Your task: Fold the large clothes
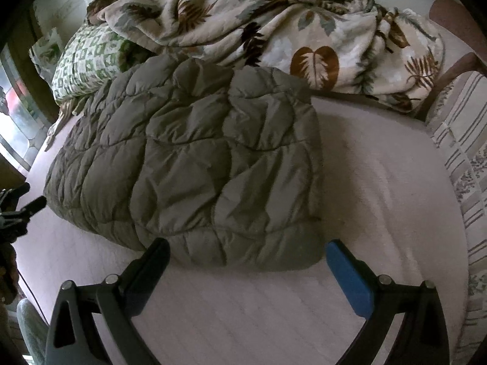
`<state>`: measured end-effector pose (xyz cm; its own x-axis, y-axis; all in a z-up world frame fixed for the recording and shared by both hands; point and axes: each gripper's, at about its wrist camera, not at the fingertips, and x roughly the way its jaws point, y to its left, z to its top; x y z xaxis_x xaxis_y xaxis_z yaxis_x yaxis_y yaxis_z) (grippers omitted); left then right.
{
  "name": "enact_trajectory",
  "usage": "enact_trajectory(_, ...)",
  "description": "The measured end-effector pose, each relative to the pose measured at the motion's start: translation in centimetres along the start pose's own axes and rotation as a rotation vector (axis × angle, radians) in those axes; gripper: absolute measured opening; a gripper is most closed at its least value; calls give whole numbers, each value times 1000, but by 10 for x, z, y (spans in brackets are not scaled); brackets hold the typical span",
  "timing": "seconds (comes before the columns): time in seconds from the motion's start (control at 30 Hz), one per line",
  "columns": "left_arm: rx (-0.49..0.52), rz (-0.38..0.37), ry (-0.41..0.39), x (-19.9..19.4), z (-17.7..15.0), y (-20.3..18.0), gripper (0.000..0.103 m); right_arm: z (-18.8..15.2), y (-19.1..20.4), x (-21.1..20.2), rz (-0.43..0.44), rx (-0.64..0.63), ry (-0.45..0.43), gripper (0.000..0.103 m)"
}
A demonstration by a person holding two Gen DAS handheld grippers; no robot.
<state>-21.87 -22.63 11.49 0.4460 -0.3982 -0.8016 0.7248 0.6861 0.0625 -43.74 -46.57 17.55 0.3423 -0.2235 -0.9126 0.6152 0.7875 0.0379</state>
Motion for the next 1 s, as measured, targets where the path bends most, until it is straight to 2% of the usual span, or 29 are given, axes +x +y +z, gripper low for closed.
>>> enact_trajectory(0.3, -27, 15, 3, -1, -1, 20, 103, 3, -13, -5, -5, 24, 8, 103)
enact_trajectory(0.53, -91, 71, 103, 47, -12, 42, 103, -3, -30, 44, 6, 141, 83, 103)
enact_trajectory(0.63, -147, 12, 122, 63, -19, 54, 103, -7, -39, 77, -22, 169, 126, 103)
enact_trajectory(0.73, -184, -22, 141, 73, -20, 60, 103, -8, -45, 97, 3, 210, 146, 103)
enact_trajectory(0.87, -161, -7, 137, 69, -16, 58, 103, -3, -41, 102, -25, 176, 158, 103)
enact_trajectory(1.0, -109, 37, 92, 52, -11, 52, 103, 3, -31, 79, -67, 94, 122, 103)
